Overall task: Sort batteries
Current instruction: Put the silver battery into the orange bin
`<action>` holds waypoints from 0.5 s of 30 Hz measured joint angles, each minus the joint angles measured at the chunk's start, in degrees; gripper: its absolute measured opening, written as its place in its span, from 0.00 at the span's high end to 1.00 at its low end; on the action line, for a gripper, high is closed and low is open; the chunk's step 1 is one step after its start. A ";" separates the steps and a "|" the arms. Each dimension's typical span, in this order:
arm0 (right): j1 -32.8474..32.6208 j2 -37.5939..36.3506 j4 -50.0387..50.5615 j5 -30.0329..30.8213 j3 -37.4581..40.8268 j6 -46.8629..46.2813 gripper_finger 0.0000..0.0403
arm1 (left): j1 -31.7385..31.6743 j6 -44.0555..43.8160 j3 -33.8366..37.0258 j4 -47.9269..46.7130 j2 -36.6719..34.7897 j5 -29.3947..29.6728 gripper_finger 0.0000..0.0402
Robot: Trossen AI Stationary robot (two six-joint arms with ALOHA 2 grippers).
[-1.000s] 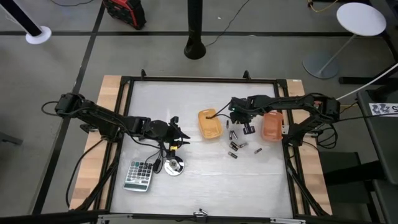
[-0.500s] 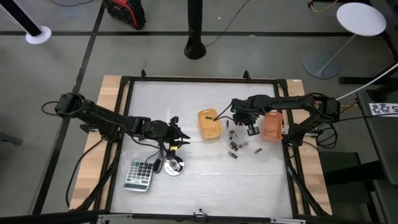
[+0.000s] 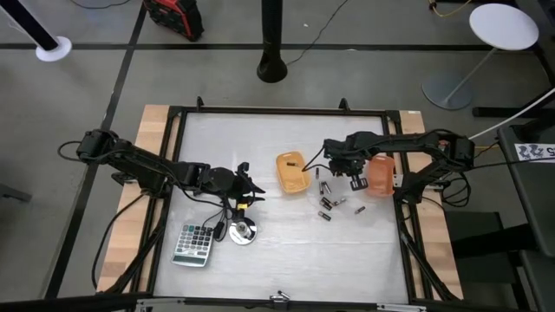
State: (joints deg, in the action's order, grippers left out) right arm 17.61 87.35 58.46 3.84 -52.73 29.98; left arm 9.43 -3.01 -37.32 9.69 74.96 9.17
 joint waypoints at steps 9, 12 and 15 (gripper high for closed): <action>0.00 -0.05 12.74 0.00 -11.09 -4.61 1.00 | 0.00 0.01 -0.02 0.01 0.00 0.02 0.78; 0.00 -0.09 19.39 0.00 -13.81 -8.22 1.00 | 0.00 0.03 -0.02 0.00 0.00 0.02 0.78; 0.00 -0.09 25.65 0.01 -14.81 -12.08 1.00 | 0.00 0.91 -0.02 0.00 0.00 0.02 0.78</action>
State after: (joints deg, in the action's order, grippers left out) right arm 17.61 87.26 84.10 3.84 -67.54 17.90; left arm 9.43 -2.09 -37.34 9.70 74.96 9.19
